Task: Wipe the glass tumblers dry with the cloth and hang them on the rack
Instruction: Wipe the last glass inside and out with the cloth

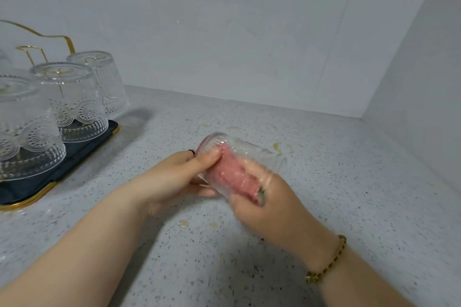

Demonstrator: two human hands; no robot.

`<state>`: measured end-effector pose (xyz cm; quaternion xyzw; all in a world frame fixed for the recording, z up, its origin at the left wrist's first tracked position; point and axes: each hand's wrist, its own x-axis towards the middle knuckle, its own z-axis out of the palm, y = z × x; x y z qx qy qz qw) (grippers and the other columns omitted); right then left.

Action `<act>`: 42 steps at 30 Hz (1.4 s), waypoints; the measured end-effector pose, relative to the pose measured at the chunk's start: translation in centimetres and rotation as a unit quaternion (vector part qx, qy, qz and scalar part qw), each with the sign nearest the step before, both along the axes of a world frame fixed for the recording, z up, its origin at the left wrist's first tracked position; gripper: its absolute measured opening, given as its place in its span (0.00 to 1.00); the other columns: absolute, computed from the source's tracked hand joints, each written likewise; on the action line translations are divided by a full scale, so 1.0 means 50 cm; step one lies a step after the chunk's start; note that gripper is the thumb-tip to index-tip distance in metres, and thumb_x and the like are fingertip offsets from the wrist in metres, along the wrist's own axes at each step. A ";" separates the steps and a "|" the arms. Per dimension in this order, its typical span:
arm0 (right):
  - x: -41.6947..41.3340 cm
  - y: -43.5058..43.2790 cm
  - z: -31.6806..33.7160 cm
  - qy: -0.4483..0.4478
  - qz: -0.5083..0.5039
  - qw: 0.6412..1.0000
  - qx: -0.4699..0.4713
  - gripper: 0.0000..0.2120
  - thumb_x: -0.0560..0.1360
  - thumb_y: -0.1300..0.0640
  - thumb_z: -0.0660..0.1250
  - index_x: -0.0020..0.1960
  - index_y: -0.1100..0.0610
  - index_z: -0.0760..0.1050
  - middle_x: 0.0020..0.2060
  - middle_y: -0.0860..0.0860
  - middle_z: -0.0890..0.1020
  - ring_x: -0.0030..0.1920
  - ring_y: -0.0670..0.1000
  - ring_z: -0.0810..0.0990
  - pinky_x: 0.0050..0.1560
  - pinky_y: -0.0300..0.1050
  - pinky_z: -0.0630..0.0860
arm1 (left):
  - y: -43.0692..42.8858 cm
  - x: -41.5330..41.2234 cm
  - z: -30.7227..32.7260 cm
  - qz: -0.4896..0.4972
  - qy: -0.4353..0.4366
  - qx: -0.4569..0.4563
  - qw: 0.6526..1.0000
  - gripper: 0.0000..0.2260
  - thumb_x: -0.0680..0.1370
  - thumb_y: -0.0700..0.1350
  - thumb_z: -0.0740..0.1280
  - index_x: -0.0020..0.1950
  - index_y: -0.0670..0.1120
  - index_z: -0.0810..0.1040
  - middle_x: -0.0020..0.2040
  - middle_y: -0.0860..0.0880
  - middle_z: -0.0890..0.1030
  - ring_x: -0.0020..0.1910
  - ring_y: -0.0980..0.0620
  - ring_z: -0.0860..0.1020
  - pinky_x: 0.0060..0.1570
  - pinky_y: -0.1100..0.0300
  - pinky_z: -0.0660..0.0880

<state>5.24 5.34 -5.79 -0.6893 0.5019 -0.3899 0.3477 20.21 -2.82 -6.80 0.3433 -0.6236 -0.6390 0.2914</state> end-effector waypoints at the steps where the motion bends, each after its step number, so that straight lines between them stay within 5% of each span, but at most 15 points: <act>1: -0.005 -0.003 0.003 -0.053 -0.013 0.998 0.031 0.14 0.70 0.57 0.65 0.55 0.55 0.73 0.39 0.60 0.77 0.36 0.48 0.74 0.37 0.39 0.72 | -0.002 0.007 0.003 -0.014 0.022 0.001 1.000 0.40 0.48 0.68 0.75 0.49 0.41 0.80 0.44 0.44 0.85 0.43 0.50 0.83 0.42 0.63 0.80; 5: -0.016 -0.009 0.000 -0.211 0.050 0.968 0.129 0.30 0.58 0.48 0.72 0.49 0.69 0.69 0.40 0.61 0.73 0.41 0.60 0.71 0.43 0.52 0.73 | -0.005 0.019 0.007 -0.050 0.076 0.000 0.996 0.37 0.45 0.62 0.79 0.47 0.43 0.79 0.42 0.45 0.84 0.40 0.51 0.82 0.36 0.61 0.79; 7: -0.007 0.002 0.007 -0.111 0.086 0.985 0.103 0.22 0.62 0.51 0.73 0.50 0.61 0.72 0.43 0.67 0.75 0.43 0.66 0.75 0.47 0.58 0.76 | 0.002 0.013 0.009 -0.037 0.063 0.011 0.997 0.34 0.49 0.63 0.78 0.46 0.43 0.80 0.40 0.45 0.84 0.38 0.50 0.83 0.33 0.61 0.79; 9: 0.002 0.009 0.004 0.016 0.083 0.995 0.055 0.16 0.67 0.57 0.70 0.53 0.51 0.72 0.44 0.63 0.77 0.40 0.62 0.78 0.42 0.53 0.79 | 0.015 0.002 0.015 -0.012 0.046 0.033 0.998 0.24 0.61 0.62 0.73 0.44 0.45 0.80 0.36 0.46 0.84 0.33 0.50 0.82 0.27 0.62 0.79; 13: 0.012 0.007 -0.013 0.112 0.055 0.992 -0.035 0.13 0.70 0.65 0.62 0.53 0.55 0.70 0.33 0.53 0.73 0.27 0.48 0.69 0.27 0.41 0.69 | 0.012 -0.003 0.012 0.004 0.006 0.039 0.999 0.22 0.64 0.61 0.65 0.47 0.44 0.78 0.40 0.42 0.83 0.33 0.48 0.81 0.29 0.61 0.80; 17: 0.000 0.009 0.019 -0.034 0.052 0.998 0.025 0.15 0.69 0.64 0.64 0.49 0.45 0.75 0.31 0.54 0.75 0.27 0.45 0.70 0.27 0.35 0.68 | 0.001 0.021 0.018 -0.080 0.094 0.000 0.992 0.28 0.52 0.61 0.78 0.48 0.50 0.82 0.47 0.45 0.84 0.45 0.51 0.83 0.40 0.60 0.80; 21: -0.012 0.002 0.030 -0.307 0.085 0.938 0.134 0.08 0.61 0.63 0.67 0.39 0.55 0.79 0.29 0.50 0.80 0.32 0.47 0.79 0.32 0.35 0.75 | -0.001 0.016 0.008 -0.104 0.113 -0.024 0.988 0.32 0.50 0.59 0.80 0.50 0.48 0.81 0.45 0.48 0.84 0.44 0.52 0.82 0.40 0.62 0.79; 23: -0.010 0.005 0.026 -0.217 0.116 0.961 0.124 0.13 0.64 0.61 0.67 0.48 0.58 0.75 0.37 0.54 0.82 0.37 0.52 0.81 0.38 0.40 0.78 | 0.003 0.005 0.005 -0.057 0.083 0.003 0.995 0.31 0.50 0.63 0.78 0.46 0.46 0.81 0.41 0.46 0.85 0.38 0.50 0.83 0.33 0.61 0.80; 25: -0.003 0.007 0.007 0.033 0.098 0.993 0.061 0.16 0.67 0.59 0.66 0.54 0.59 0.71 0.43 0.62 0.78 0.39 0.61 0.78 0.40 0.48 0.78 | 0.008 -0.002 0.000 -0.021 0.028 0.030 0.999 0.26 0.57 0.64 0.71 0.46 0.47 0.80 0.38 0.43 0.85 0.31 0.48 0.82 0.28 0.61 0.80; 28: -0.002 0.000 -0.020 0.228 0.046 0.972 -0.015 0.12 0.70 0.60 0.62 0.53 0.61 0.71 0.36 0.58 0.74 0.28 0.49 0.70 0.28 0.41 0.73 | 0.005 -0.009 -0.005 -0.030 -0.012 0.061 0.998 0.27 0.63 0.66 0.68 0.50 0.45 0.77 0.39 0.41 0.84 0.30 0.48 0.81 0.32 0.60 0.81; 31: -0.007 0.002 -0.005 0.126 0.035 0.991 -0.015 0.11 0.71 0.64 0.62 0.52 0.67 0.71 0.32 0.62 0.73 0.26 0.48 0.67 0.26 0.42 0.66 | -0.001 -0.003 0.000 -0.050 0.061 0.069 0.994 0.27 0.54 0.62 0.76 0.43 0.44 0.83 0.42 0.42 0.84 0.39 0.48 0.83 0.38 0.58 0.81; 33: -0.012 0.004 0.013 -0.021 0.043 0.998 0.037 0.08 0.72 0.64 0.62 0.51 0.62 0.74 0.30 0.54 0.76 0.27 0.45 0.71 0.26 0.36 0.68 | -0.005 0.010 0.004 -0.089 0.113 0.052 0.988 0.28 0.48 0.59 0.80 0.43 0.46 0.84 0.43 0.45 0.84 0.43 0.50 0.83 0.41 0.61 0.80; 36: -0.012 -0.006 0.011 -0.308 0.095 0.932 0.164 0.17 0.67 0.60 0.64 0.56 0.59 0.74 0.45 0.55 0.83 0.45 0.52 0.82 0.46 0.44 0.80 | -0.006 0.016 0.005 -0.108 0.107 0.036 0.988 0.34 0.47 0.58 0.80 0.50 0.49 0.81 0.47 0.46 0.84 0.46 0.49 0.82 0.42 0.58 0.80; 38: -0.007 -0.014 0.005 -0.354 0.110 0.910 0.187 0.23 0.62 0.58 0.67 0.57 0.61 0.74 0.53 0.61 0.80 0.52 0.58 0.80 0.54 0.51 0.77 | 0.000 0.010 0.004 -0.081 0.084 0.052 0.992 0.30 0.47 0.59 0.80 0.45 0.48 0.84 0.44 0.46 0.85 0.42 0.49 0.83 0.37 0.57 0.81; 42: 0.005 -0.001 -0.005 -0.023 0.105 0.992 0.061 0.19 0.68 0.61 0.68 0.53 0.44 0.71 0.42 0.47 0.79 0.38 0.42 0.78 0.38 0.34 0.75 | 0.009 -0.005 0.005 -0.011 0.046 0.093 0.995 0.19 0.65 0.57 0.71 0.48 0.45 0.78 0.42 0.42 0.82 0.35 0.46 0.82 0.29 0.56 0.80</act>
